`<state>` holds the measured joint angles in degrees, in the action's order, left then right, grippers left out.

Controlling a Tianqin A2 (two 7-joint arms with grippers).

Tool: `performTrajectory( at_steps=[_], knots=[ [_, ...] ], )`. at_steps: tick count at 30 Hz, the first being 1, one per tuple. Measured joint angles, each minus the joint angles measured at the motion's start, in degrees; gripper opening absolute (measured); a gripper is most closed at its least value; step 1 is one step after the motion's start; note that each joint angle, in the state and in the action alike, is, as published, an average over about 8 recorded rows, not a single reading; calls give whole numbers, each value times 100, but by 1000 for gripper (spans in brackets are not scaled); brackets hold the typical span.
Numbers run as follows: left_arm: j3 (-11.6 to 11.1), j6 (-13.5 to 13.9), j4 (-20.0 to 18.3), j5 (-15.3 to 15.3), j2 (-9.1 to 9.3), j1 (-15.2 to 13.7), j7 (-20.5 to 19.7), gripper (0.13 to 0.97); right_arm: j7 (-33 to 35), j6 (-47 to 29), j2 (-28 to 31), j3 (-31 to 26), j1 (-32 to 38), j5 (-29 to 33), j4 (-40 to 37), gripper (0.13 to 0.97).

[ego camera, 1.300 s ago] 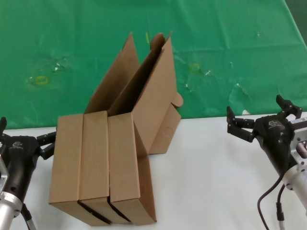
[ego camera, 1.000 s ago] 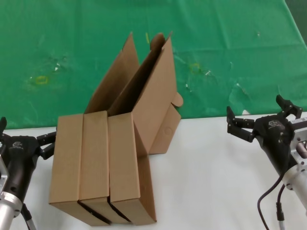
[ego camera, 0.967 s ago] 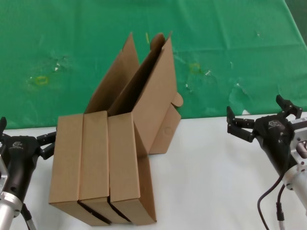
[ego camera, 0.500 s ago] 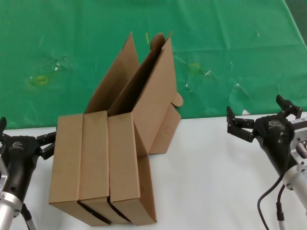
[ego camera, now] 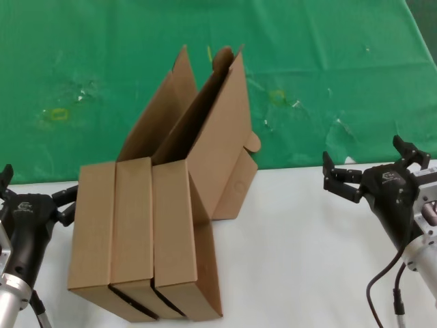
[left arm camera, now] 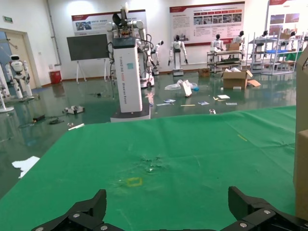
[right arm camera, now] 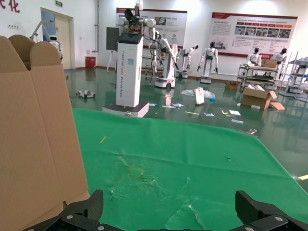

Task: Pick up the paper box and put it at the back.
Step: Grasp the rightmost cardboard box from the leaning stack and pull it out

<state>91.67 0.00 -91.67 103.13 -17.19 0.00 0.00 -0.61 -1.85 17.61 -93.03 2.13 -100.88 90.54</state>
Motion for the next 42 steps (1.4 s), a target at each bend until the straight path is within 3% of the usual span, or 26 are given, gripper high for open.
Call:
performTrajectory(
  at_steps=[6,14,17,22,26,34,42],
  knots=[
    [0,0,0,0,0,0,0,870,0,0,0,0,0,0,0,966],
    [0,0,0,0,0,0,0,716,29,-35,-16,23,-4,-8,1,966],
    [0,0,0,0,0,0,0,716,260,-319,-108,173,-43,-99,6,966],
    [0,0,0,0,0,0,0,605,907,-1320,-211,563,-147,-508,-70,966],
    [0,0,0,0,0,0,0,495,1305,-2312,137,593,-179,-1078,-319,966],
    [0,0,0,0,0,0,0,330,2338,-4416,1630,-482,186,-2550,-1374,966],
    [0,0,0,0,0,0,0,262,2859,-6019,1780,-1019,970,-2348,-2407,966]
  ],
)
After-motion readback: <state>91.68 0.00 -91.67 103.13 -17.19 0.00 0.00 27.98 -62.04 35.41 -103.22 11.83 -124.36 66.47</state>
